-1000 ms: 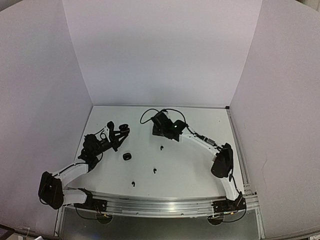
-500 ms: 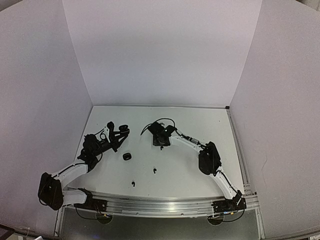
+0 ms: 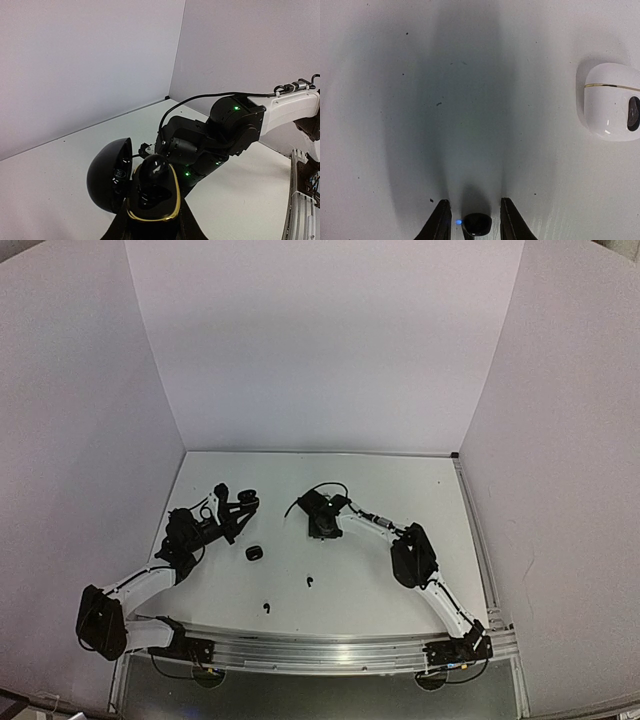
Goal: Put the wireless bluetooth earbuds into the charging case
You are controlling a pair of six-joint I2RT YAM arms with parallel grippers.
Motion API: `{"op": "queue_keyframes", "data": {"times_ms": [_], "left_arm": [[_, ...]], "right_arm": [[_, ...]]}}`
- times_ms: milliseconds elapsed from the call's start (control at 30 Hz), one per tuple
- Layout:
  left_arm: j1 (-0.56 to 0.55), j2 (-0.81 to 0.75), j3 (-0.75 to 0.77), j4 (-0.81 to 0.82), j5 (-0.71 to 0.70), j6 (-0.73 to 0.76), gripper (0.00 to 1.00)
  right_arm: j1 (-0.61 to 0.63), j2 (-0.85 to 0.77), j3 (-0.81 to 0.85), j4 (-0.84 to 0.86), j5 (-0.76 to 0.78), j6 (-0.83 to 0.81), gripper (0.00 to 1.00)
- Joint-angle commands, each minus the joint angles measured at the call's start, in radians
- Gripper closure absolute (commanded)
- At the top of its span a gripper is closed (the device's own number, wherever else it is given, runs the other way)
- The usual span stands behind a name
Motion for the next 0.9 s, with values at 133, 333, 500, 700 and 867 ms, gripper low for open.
{"op": "queue_keyframes", "data": {"times_ms": [133,333,500,700,867], "left_arm": [[-0.001,-0.023,0.036,0.006,0.014,0.010,1.00],[-0.002,-0.022,0.036,0.007,0.015,0.013,1.00],[-0.001,-0.022,0.037,0.005,0.017,0.015,1.00],[-0.002,-0.024,0.039,0.002,0.018,0.018,1.00],[-0.001,-0.024,0.039,0.002,0.020,0.020,1.00]], "right_arm": [[0.002,-0.005,-0.029,-0.036,-0.014,-0.017,0.77],[0.001,-0.011,-0.044,-0.043,-0.003,-0.045,0.85],[-0.003,-0.005,-0.041,-0.045,-0.018,-0.043,0.90],[-0.007,-0.015,-0.041,-0.044,-0.034,-0.038,0.95],[-0.010,-0.030,-0.047,-0.047,-0.042,-0.036,0.87]]}}
